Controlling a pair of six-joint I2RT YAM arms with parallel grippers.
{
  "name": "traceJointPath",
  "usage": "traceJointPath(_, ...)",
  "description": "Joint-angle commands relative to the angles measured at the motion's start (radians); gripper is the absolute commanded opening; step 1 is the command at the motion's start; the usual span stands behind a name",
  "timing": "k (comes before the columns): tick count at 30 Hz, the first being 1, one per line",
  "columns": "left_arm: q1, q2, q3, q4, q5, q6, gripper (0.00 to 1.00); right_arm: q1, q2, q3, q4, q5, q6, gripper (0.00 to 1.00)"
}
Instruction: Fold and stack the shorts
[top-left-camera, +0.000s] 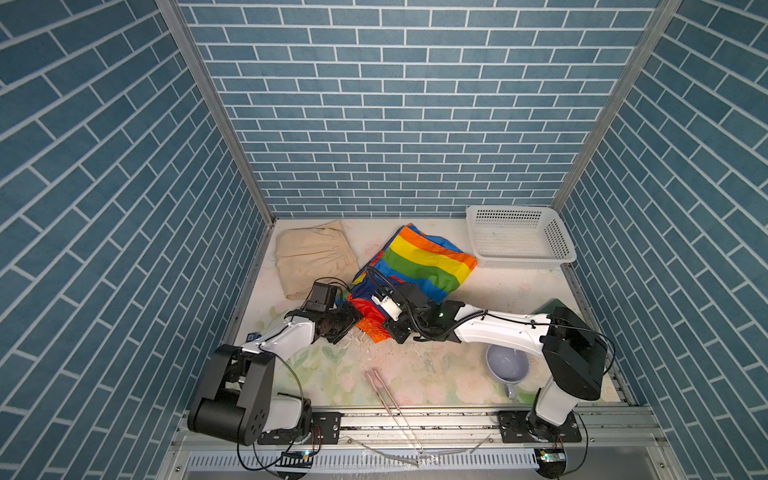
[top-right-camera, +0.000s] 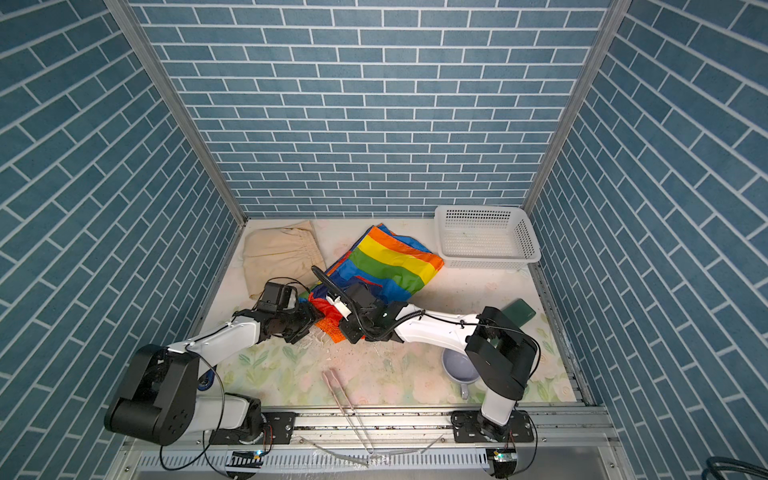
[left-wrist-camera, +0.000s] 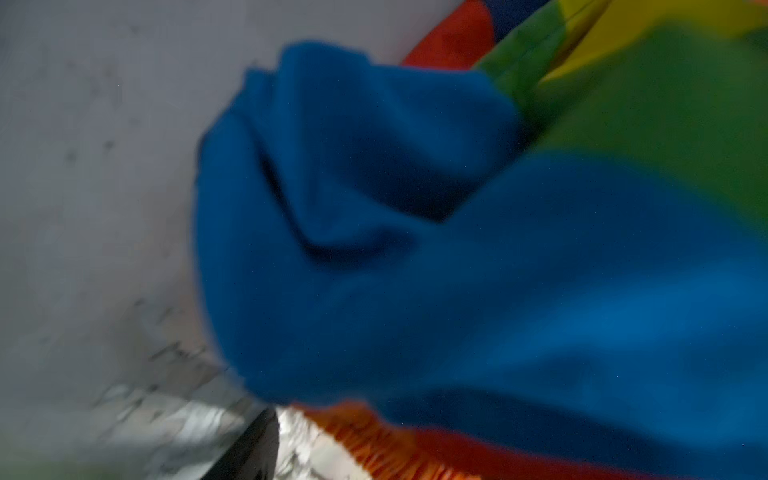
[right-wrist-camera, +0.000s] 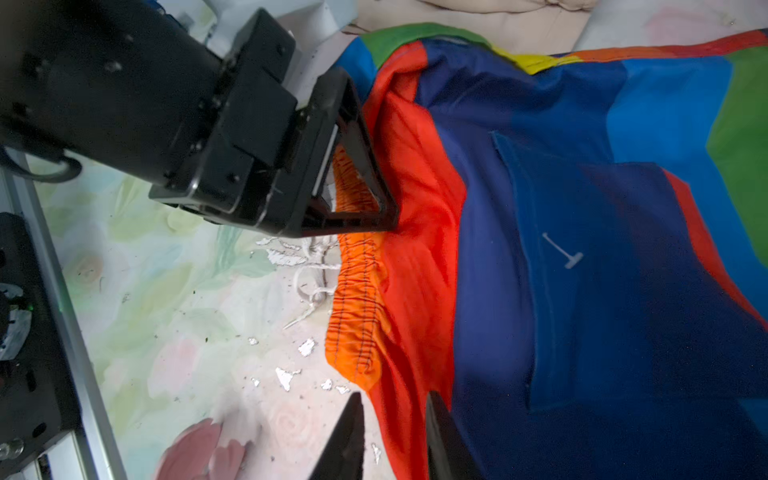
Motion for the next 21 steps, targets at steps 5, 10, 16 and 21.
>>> traceJointPath(5,-0.006,0.121,0.013,0.091,-0.034,-0.002,0.24,-0.058,0.0,-0.014,0.024,-0.025,0.071,0.26)
traceJointPath(10,0.031,0.148,0.123,-0.044,-0.024,0.116,0.0,-0.106,-0.034,-0.044,0.004,0.014,0.065,0.26)
traceJointPath(16,0.187,0.175,0.32,-0.313,0.117,0.33,0.0,-0.222,-0.052,-0.043,-0.079,0.108,0.088,0.36)
traceJointPath(21,0.244,0.209,0.363,-0.416,0.14,0.388,0.0,-0.299,-0.003,-0.035,-0.053,0.142,0.129,0.42)
